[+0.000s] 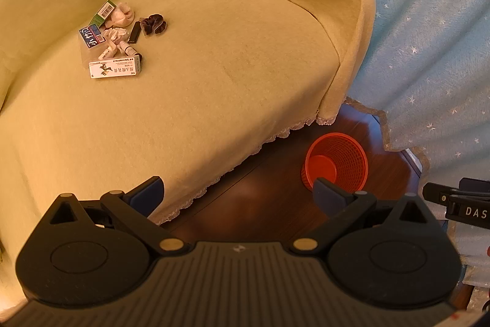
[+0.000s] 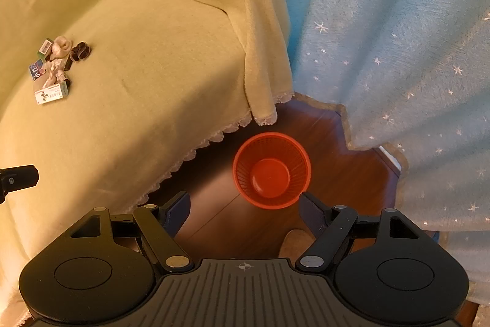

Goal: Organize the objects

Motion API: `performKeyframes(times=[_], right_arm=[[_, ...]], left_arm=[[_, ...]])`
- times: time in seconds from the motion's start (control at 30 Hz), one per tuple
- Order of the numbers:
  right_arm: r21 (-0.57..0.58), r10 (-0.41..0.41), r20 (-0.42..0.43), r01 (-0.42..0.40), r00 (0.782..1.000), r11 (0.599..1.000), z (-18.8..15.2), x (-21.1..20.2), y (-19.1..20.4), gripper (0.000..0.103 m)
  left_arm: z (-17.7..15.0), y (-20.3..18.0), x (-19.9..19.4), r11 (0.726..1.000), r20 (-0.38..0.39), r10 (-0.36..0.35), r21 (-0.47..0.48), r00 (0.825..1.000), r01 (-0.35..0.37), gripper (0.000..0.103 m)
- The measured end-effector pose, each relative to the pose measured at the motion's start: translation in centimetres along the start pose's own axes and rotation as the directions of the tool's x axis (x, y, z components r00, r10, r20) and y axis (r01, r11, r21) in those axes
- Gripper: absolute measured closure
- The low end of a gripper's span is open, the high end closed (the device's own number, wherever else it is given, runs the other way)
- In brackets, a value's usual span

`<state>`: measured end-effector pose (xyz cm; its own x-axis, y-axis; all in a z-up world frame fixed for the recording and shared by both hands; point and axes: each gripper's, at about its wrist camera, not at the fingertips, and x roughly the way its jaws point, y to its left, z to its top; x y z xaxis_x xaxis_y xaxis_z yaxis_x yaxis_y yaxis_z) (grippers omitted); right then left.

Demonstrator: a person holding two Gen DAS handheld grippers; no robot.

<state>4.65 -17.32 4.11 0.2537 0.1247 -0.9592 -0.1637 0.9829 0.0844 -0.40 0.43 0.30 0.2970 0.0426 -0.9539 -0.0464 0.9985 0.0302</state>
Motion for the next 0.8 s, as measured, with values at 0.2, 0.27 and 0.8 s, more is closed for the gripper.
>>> performKeyframes(times=[0.2, 0.27, 0.8], right_arm=[[-0.006, 0.003, 0.000, -0.003, 1.000, 1.000, 0.0, 0.0, 0.0, 0.028], [-0.006, 0.004, 0.000, -0.004, 1.000, 1.000, 0.0, 0.0, 0.0, 0.028], [-0.035, 0.009, -0.015, -0.010, 1.000, 0.999, 0.1, 1.1, -0.9, 0.028]], left_arm=[[-0.2, 0.2, -0.1, 1.000, 0.002, 0.002, 0.000, 1.000, -0.002, 0.001], [-0.4, 0.3, -0.1, 1.000, 0.004, 0.001, -0.005, 1.000, -0.001, 0.001], [-0.4, -0.3, 0.7, 0.998, -0.022, -0.020, -0.059, 1.000, 0.019, 0.001]])
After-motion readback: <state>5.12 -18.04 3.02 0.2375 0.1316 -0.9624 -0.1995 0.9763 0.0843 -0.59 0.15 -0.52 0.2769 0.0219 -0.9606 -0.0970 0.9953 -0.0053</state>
